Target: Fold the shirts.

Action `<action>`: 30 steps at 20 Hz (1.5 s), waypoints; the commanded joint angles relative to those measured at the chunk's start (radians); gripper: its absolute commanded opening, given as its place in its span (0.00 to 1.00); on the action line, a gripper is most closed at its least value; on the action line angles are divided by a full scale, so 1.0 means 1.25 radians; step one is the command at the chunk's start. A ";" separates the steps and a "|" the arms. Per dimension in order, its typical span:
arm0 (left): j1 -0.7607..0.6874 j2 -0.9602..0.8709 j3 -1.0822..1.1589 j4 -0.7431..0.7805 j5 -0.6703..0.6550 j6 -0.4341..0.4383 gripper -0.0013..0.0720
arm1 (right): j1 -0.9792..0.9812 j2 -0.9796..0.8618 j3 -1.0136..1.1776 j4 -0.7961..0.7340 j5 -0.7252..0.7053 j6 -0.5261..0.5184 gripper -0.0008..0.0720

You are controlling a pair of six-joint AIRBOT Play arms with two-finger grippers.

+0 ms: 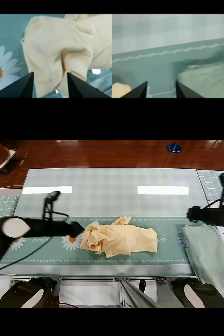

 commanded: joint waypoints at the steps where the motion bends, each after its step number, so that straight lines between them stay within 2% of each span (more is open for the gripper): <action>1: 0.201 0.069 0.064 -0.009 -0.100 0.004 0.71 | -0.254 -0.036 0.010 -0.047 0.010 -0.016 0.57; 2: 0.240 0.092 0.032 -0.064 -0.121 -0.009 0.71 | -0.328 -0.036 -0.014 -0.030 0.013 -0.017 0.57; 3: 0.252 0.102 -0.014 -0.139 -0.161 0.016 0.71 | -0.368 -0.036 -0.049 -0.001 0.009 -0.016 0.57; 4: 0.243 0.100 -0.075 -0.234 -0.213 0.071 0.71 | -0.379 -0.036 -0.098 0.043 -0.010 -0.019 0.57; 6: 0.181 0.093 -0.207 -0.390 -0.248 0.151 0.71 | -0.357 -0.042 -0.190 0.212 -0.052 -0.099 0.57; 7: 0.140 0.088 -0.257 -0.415 -0.231 0.165 0.71 | -0.339 -0.053 -0.216 0.291 -0.060 -0.148 0.57; 10: -0.013 0.041 -0.331 -0.419 -0.076 0.171 0.71 | -0.266 -0.107 -0.230 0.399 -0.059 -0.207 0.57; 14: -0.173 -0.076 -0.316 -0.428 0.172 0.167 0.71 | -0.185 -0.129 -0.230 0.405 -0.071 -0.210 0.57; 18: -0.226 -0.240 -0.268 -0.454 0.231 0.150 0.71 | -0.168 -0.129 -0.230 0.407 -0.073 -0.209 0.57; 22: -0.284 -0.320 -0.198 -0.529 0.396 0.150 0.70 | -0.168 -0.129 -0.230 0.408 -0.070 -0.209 0.57; 23: -0.291 -0.321 -0.175 -0.529 0.414 0.153 0.64 | -0.168 -0.129 -0.230 0.408 -0.071 -0.209 0.57; 24: -0.288 -0.321 -0.154 -0.527 0.412 0.164 0.32 | -0.168 -0.129 -0.230 0.411 -0.074 -0.209 0.57; 25: -0.282 -0.320 -0.136 -0.526 0.406 0.192 0.07 | -0.168 -0.129 -0.230 0.417 -0.081 -0.210 0.57; 26: -0.274 -0.319 -0.120 -0.526 0.393 0.216 0.06 | -0.168 -0.129 -0.229 0.434 -0.099 -0.215 0.57; 30: -0.237 -0.319 -0.106 -0.510 0.315 0.222 0.06 | -0.167 -0.189 -0.186 0.551 -0.132 -0.276 0.57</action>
